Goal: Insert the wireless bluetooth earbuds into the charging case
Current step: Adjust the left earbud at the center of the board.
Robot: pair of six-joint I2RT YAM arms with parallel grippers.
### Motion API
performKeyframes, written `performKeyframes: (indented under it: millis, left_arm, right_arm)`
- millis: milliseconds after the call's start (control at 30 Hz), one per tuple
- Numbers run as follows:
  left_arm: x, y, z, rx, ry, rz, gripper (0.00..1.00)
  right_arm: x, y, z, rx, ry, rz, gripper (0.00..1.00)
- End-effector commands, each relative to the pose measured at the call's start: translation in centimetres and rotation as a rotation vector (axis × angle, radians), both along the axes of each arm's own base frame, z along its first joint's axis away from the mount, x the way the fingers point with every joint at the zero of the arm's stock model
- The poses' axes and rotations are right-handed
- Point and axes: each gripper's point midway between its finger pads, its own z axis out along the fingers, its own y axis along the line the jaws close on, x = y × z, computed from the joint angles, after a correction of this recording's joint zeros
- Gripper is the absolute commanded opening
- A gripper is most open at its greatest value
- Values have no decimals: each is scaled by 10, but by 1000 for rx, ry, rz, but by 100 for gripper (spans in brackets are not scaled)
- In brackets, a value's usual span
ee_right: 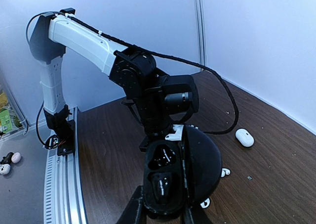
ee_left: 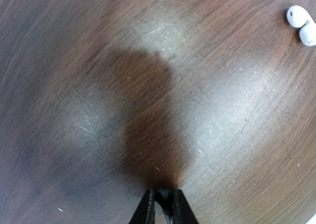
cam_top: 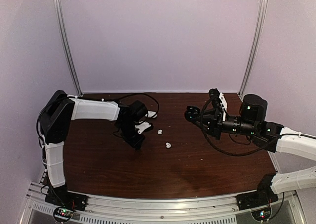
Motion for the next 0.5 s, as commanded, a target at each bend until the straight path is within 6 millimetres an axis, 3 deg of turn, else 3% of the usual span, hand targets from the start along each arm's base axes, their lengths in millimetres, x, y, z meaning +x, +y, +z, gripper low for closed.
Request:
performKeyframes:
  millis: [0, 333, 400, 467]
  left_arm:
    - [4, 5, -6, 38, -2, 3, 9]
    - [3, 4, 1, 17, -13, 8, 4]
    - [3, 5, 1, 17, -12, 9, 10]
    - [4, 5, 5, 13, -24, 12, 22]
  right_arm:
    - [1, -2, 9, 18, -30, -10, 12]
    - [2, -1, 8, 16, -27, -7, 12]
    - [2, -1, 8, 16, -25, -7, 12]
    - [1, -1, 9, 17, -25, -5, 12]
